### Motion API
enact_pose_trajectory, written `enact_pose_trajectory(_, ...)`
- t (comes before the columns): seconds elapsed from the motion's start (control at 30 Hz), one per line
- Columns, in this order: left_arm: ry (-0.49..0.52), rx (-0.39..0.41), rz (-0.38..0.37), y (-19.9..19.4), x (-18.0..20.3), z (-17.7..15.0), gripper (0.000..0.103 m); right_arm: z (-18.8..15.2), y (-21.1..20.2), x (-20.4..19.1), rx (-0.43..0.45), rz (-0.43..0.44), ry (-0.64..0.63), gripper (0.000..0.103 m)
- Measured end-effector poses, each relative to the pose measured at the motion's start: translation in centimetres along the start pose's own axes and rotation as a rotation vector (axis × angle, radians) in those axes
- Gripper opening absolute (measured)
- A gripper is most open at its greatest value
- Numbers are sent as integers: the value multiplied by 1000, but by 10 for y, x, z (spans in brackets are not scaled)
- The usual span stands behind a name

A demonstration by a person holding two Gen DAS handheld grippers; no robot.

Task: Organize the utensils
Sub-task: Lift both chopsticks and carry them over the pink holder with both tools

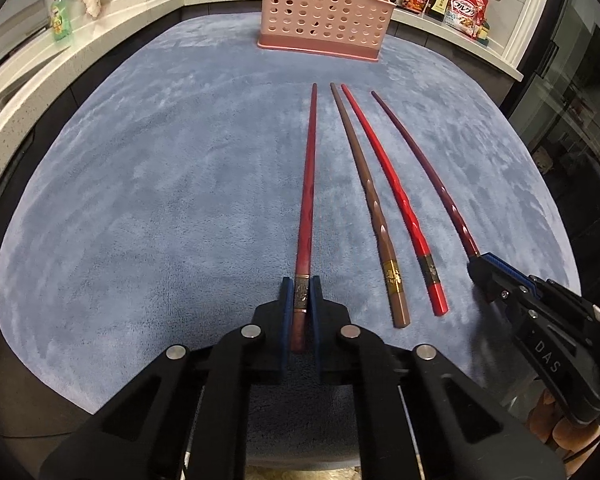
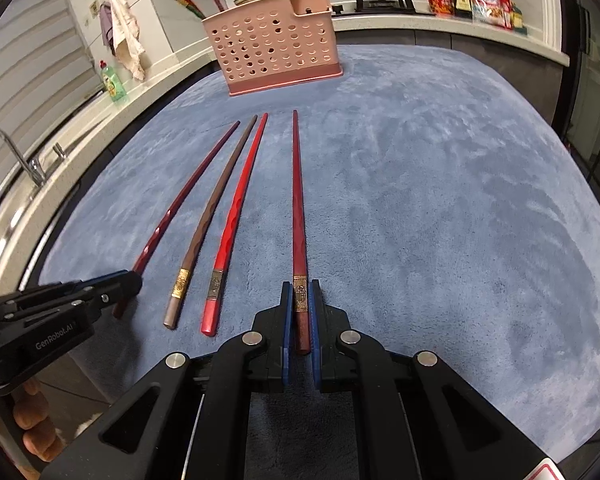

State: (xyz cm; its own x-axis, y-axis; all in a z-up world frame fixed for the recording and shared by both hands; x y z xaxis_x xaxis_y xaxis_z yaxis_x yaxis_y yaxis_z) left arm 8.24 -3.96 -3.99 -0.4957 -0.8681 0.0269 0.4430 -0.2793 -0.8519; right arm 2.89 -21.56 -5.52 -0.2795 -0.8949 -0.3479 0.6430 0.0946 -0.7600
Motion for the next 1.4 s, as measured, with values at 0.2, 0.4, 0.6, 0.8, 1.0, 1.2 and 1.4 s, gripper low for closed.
enact_pose_trajectory(0.2, -16, 21, -20, -12, -3, 8, 7, 10, -14, -1, 30, 14, 15, 7)
enact_pose_trajectory(0.4, -18, 83, -36, -37, -6, 26, 7, 29, -35, -2, 80, 48, 38, 7)
enact_pose_trajectory(0.6, -35, 155, -34, -66, -15, 51, 7, 58, -62, -6, 162, 64, 38, 7)
enact_pose_trajectory(0.8, -24, 239, -21, -94, -26, 87, 7, 94, -88, -11, 270, 91, 28, 7)
enact_pose_trajectory(1.0, -3, 313, 18, -110, -32, 124, 7, 135, -102, -18, 346, 135, 30, 7)
enact_pose_trajectory(1.2, 6, 364, 36, -117, -40, 163, 7, 167, -103, -27, 389, 172, 28, 7)
enact_pose_trajectory(1.4, 12, 406, 37, -124, -46, 200, 7, 203, -106, -37, 423, 216, 25, 7)
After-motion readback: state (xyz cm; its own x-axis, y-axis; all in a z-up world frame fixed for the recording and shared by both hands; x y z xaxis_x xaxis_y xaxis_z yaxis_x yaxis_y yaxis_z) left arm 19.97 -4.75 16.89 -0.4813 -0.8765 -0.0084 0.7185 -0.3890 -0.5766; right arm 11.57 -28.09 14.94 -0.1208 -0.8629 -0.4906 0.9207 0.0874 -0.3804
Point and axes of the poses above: each gripper's, at about its wrist camera, not at the fingertips, and y roughly the way its jaws point, x to its right, z to its top, the point moved 2 cm from there along y, roughly the way its jaws point, and after that the axes turned 11 degrees about y, right-handed, at the moved point
